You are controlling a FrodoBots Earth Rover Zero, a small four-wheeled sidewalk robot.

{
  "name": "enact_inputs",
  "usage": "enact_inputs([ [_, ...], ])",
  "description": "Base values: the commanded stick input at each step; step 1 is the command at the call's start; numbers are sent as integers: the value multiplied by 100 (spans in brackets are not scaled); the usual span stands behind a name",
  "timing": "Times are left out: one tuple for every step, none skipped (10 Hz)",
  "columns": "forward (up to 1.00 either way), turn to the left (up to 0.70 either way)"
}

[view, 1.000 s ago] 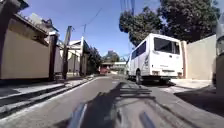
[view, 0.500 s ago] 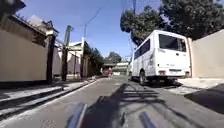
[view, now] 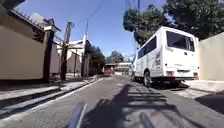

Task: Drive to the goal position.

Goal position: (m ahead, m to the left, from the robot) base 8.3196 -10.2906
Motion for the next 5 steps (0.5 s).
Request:
enact_inputs([
  [70,0],
  [70,0],
  [70,0],
  [70,0],
  [70,0],
])
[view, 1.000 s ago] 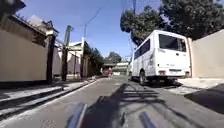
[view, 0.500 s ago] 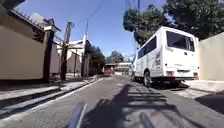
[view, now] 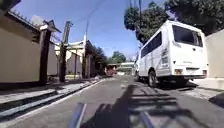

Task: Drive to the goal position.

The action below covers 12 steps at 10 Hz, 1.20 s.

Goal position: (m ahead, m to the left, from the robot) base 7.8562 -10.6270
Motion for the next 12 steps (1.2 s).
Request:
enact_inputs([
  [70,0],
  [70,0],
  [70,0],
  [70,0],
  [70,-1],
  [70,-35],
  [70,-35],
  [70,-35],
  [70,-24],
  [70,-9],
  [70,0],
  [70,0],
])
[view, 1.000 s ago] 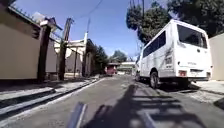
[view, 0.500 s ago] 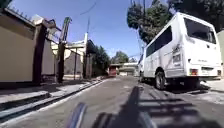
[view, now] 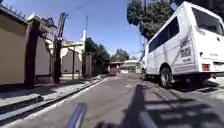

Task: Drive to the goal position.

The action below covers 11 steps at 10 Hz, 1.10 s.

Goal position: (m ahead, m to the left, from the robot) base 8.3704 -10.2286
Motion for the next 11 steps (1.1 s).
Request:
enact_inputs([
  [70,0],
  [70,0],
  [70,0],
  [70,0],
  [70,0],
  [70,0],
  [70,0],
  [70,0],
  [70,0],
  [70,0],
  [70,0],
])
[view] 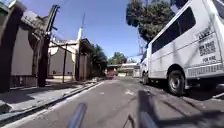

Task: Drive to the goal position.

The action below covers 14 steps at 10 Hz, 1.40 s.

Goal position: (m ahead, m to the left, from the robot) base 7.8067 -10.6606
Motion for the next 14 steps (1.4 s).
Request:
enact_inputs([
  [70,-1],
  [70,-30],
  [70,-35],
  [70,-35],
  [70,-35],
  [70,-35],
  [70,-35],
  [70,-8],
  [70,0],
  [70,0],
  [70,0],
  [70,0],
  [70,0],
  [70,0],
])
